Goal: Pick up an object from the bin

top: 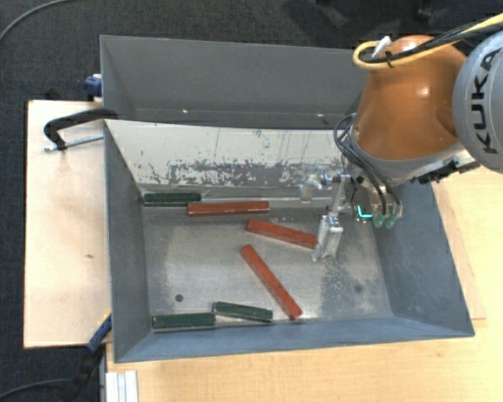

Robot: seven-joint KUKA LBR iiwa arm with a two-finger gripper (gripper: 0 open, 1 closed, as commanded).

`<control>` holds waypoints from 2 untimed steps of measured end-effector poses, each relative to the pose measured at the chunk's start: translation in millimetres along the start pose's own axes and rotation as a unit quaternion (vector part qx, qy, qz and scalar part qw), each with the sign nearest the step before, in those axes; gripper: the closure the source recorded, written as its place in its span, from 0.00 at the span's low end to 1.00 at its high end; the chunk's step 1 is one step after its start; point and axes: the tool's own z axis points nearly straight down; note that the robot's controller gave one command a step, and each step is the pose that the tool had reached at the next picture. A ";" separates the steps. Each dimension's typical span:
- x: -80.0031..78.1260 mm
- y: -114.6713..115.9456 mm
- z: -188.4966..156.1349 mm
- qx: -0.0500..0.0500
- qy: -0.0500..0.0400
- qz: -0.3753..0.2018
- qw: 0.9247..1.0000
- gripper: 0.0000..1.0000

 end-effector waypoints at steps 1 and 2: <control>-38.4 -30.5 159.4 0.000 0.000 0.082 0.997 0.00; -35.1 -44.1 123.5 -0.001 -0.007 0.141 0.990 0.00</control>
Offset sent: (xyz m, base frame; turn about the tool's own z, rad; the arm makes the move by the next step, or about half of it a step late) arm 0.0380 -0.0307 -0.1559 0.1628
